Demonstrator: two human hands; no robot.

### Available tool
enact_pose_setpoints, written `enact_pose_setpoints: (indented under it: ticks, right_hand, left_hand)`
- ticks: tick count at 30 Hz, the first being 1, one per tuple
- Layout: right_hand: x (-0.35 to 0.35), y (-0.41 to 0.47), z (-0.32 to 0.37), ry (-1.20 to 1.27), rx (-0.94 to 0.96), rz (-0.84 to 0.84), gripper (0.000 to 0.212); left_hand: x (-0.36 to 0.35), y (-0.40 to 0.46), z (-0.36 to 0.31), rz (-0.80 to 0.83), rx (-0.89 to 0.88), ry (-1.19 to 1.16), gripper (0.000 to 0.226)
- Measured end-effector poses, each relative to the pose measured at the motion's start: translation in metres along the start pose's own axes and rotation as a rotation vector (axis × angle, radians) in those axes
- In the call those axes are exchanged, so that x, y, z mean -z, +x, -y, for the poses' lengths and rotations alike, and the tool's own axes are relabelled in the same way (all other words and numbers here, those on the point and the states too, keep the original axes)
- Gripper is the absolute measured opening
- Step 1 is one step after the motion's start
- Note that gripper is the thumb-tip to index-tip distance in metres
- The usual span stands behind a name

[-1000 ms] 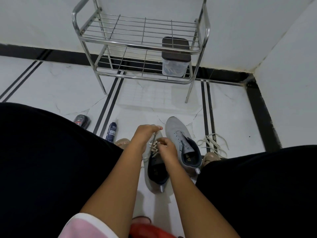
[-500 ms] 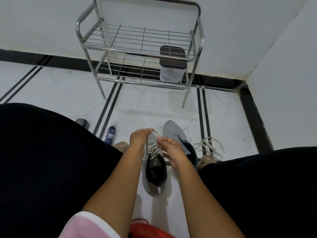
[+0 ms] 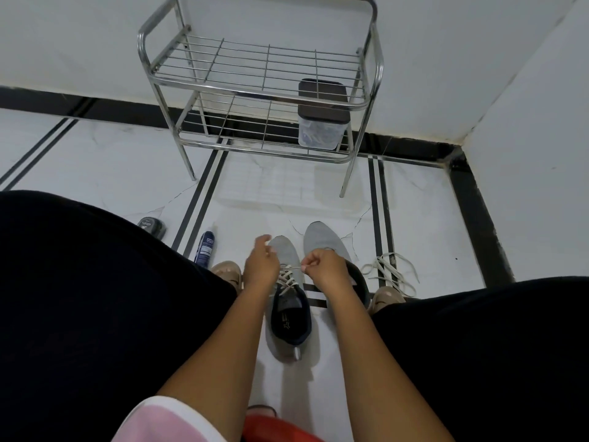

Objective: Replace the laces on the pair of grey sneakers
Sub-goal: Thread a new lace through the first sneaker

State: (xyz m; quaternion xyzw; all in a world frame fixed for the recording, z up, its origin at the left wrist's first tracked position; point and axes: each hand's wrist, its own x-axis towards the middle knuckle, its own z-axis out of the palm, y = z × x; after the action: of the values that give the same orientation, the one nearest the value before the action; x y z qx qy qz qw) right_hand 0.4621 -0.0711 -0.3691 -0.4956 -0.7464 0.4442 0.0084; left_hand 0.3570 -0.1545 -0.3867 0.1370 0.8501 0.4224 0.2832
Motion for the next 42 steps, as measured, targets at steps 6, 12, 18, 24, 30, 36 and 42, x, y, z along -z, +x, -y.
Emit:
enact_pose_setpoints:
  ticks: [6, 12, 18, 24, 30, 36, 42]
  right_hand:
    - [-0.009, 0.011, -0.01, 0.164, -0.031, -0.082, 0.013]
    - [-0.022, 0.017, -0.03, 0.083, -0.174, -0.082, 0.022]
    - [-0.055, 0.006, -0.055, -0.052, -0.158, 0.077, 0.025]
    - [-0.058, 0.017, -0.07, 0.261, -0.291, 0.043, 0.025]
    - [-0.063, 0.021, -0.076, 0.378, -0.314, 0.026, 0.025]
    - [-0.071, 0.025, -0.082, 0.428, -0.354, 0.037, 0.023]
    - [-0.068, 0.025, -0.084, 0.465, -0.359, 0.075, 0.025]
  left_hand:
    - [-0.011, -0.002, 0.01, 0.394, -0.07, -0.037, 0.014]
    - [-0.014, 0.007, 0.024, 0.197, 0.041, 0.139, 0.018]
    - [-0.03, 0.006, 0.05, 0.181, 0.034, 0.37, 0.027]
    - [-0.042, -0.004, 0.066, 0.085, -0.012, 0.553, 0.012]
    - [-0.047, -0.004, 0.07, 0.069, 0.006, 0.419, 0.007]
    - [-0.051, -0.008, 0.062, 0.056, -0.021, 0.457, 0.008]
    - [-0.052, -0.012, 0.06, 0.109, -0.157, 0.641, 0.015]
